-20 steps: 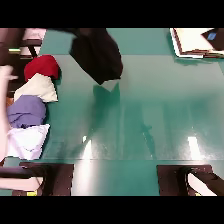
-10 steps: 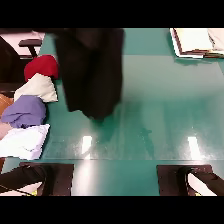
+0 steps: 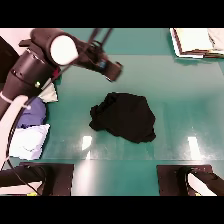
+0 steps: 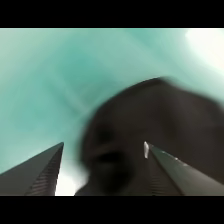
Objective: Fold the shirts.
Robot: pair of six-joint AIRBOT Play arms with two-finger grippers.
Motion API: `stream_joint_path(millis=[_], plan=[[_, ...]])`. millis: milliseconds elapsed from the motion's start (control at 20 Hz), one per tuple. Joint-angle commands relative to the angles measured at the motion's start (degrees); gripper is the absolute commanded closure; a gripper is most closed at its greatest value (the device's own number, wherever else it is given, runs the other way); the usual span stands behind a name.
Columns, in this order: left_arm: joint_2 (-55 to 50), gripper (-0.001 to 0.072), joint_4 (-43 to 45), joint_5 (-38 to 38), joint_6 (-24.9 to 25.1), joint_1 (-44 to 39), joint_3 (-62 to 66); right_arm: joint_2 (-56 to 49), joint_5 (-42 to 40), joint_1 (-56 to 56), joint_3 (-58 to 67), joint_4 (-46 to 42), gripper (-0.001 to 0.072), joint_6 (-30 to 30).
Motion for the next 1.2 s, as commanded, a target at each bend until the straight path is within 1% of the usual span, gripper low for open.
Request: stream_joint_path(millis=[0, 50, 150, 200, 350, 450, 500, 550, 750, 1000, 1050, 1100, 1150], plan=[[-0.68, 0.0107, -3.98, -4.55, -3.93, 12.61, -4.74, -0.31, 2.23, 0.02, 0.00, 0.37, 0.0692, 0.04], [-0.66, 0.0106, -9.46, -5.11, -3.10, 16.59, -8.61, -0.74, 2.29, 0.02, -0.02, 0.39, 0.0693, 0.04], [-0.66, 0.0106, -19.12, -4.66, 0.63, 21.99, -17.70, -1.57, 2.62, 0.02, -0.02, 0.44, 0.0693, 0.59], [-0.68, 0.0106, -22.05, -3.78, 2.19, 23.54, -22.75, -2.23, 2.62, 0.02, -0.02, 0.44, 0.0693, 2.21], [-0.68, 0.0106, -24.52, 1.70, 4.50, 23.98, -35.26, -4.33, 2.97, 0.02, -0.02, 2.32, 0.0693, 3.08], [-0.72, 0.0106, -27.41, 6.73, 4.94, 23.17, -40.63, -5.60, 3.17, 0.02, -0.02, 3.93, 0.0693, 3.06], [-0.72, 0.0106, -28.94, 8.74, 6.40, 22.47, -42.27, -6.21, 3.21, 0.04, -0.02, 4.96, 0.0693, 3.08], [-0.72, 0.0107, -30.16, 9.90, 7.80, 21.64, -43.04, -6.67, 3.23, 0.04, -0.02, 5.11, 0.0693, 3.08], [-0.79, 0.0107, -30.14, 15.37, 7.52, 17.07, -43.10, -7.54, 4.59, 0.02, -0.02, 4.92, 0.0693, 3.08], [-3.17, 0.0108, -30.14, 15.43, 5.44, 15.39, -43.06, -7.52, 7.63, 0.02, -0.02, 4.70, 0.0693, 3.08], [-3.15, 0.0183, -30.10, 15.52, 4.70, 15.45, -42.71, -7.52, 8.37, 0.02, -0.04, 4.66, 0.0693, 3.08], [-3.08, 0.0476, -30.03, 15.28, 4.39, 15.54, -41.88, -7.52, 9.25, 0.02, -0.04, 4.31, 0.0692, 3.08], [-3.08, 0.0685, -29.81, 14.99, 4.48, 15.56, -40.74, -7.52, 10.47, 0.00, -0.04, 4.22, 0.0692, 3.08]])
